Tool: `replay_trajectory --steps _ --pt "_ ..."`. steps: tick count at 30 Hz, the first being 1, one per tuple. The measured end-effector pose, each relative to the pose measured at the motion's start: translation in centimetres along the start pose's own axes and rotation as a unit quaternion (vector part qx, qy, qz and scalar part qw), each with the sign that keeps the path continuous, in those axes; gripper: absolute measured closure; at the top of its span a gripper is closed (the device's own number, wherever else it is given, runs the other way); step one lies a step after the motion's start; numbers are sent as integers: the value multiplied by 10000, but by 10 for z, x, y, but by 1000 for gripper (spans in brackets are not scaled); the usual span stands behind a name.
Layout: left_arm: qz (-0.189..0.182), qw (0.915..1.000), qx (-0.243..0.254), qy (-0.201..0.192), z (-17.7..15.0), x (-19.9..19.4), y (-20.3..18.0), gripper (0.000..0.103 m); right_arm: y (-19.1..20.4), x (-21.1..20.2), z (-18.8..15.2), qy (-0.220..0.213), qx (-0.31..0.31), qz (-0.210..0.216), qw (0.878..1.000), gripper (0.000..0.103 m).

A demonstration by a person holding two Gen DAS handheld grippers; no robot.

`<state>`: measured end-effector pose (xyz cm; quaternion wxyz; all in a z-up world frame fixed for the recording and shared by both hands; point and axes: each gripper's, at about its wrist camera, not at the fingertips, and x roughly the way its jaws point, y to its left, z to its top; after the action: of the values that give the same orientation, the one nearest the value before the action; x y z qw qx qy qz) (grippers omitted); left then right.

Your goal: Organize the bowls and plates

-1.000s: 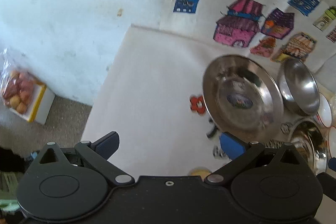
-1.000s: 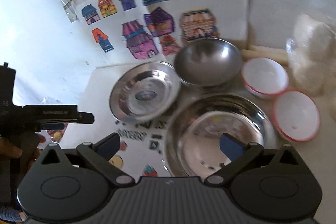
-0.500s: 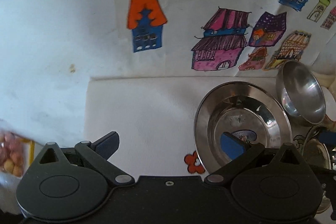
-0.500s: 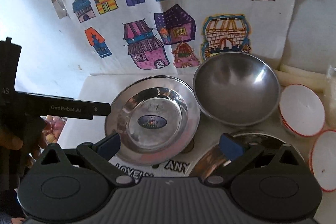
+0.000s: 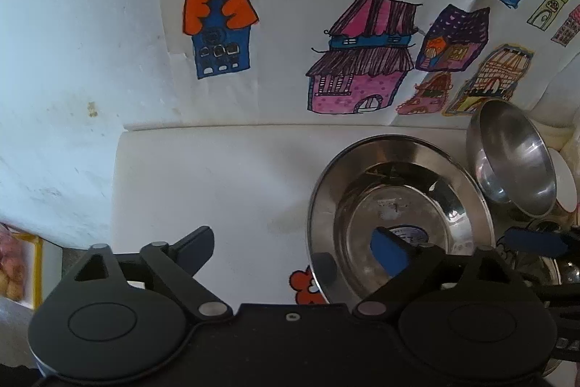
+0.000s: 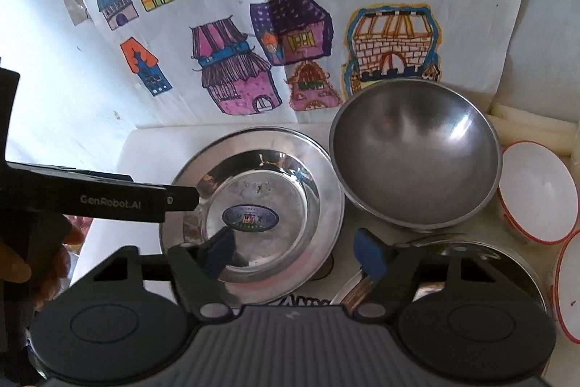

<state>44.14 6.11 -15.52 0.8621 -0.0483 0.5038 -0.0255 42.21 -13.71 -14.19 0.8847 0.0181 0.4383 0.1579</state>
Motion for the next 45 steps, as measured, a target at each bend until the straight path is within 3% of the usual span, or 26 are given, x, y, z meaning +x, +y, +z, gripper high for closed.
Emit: replay_trajectory --steps 3,6,8,10,11,16,25,38,39,40,45 --pt "-26 10000 -43 -4 -2 -1 -2 19 0 3 0 52 12 -69 10000 43" --pt "-100 9998 -115 87 -3 2 -3 34 0 5 1 79 54 -92 9999 51" --pt "-185 9996 -172 127 -4 3 -3 56 0 6 0 75 59 -146 9998 60" --pt "-300 9992 -235 153 -5 4 -2 68 -1 6 0 82 87 -171 9998 73" --pt "-347 9990 -259 138 -6 4 -2 70 -2 7 -1 95 113 -153 9998 78" --pt "-345 9989 -318 75 -12 -1 2 81 -1 8 -4 129 83 -173 9997 83" --pt "-329 9986 -403 110 -27 -13 5 81 -4 2 -11 200 43 123 9997 89" --pt "-213 9984 -478 -214 -33 -42 0 82 -10 -21 -10 114 -93 493 9987 90" --pt "-250 9983 -483 -211 -34 -42 -1 84 -12 -20 -10 122 -83 626 9979 100" --pt "-301 9982 -480 -177 -34 -41 -3 86 -13 -22 -12 145 -64 757 9970 102" --pt "-107 9988 -460 -90 -38 -35 -13 86 -5 -20 -12 159 -254 701 9971 101"
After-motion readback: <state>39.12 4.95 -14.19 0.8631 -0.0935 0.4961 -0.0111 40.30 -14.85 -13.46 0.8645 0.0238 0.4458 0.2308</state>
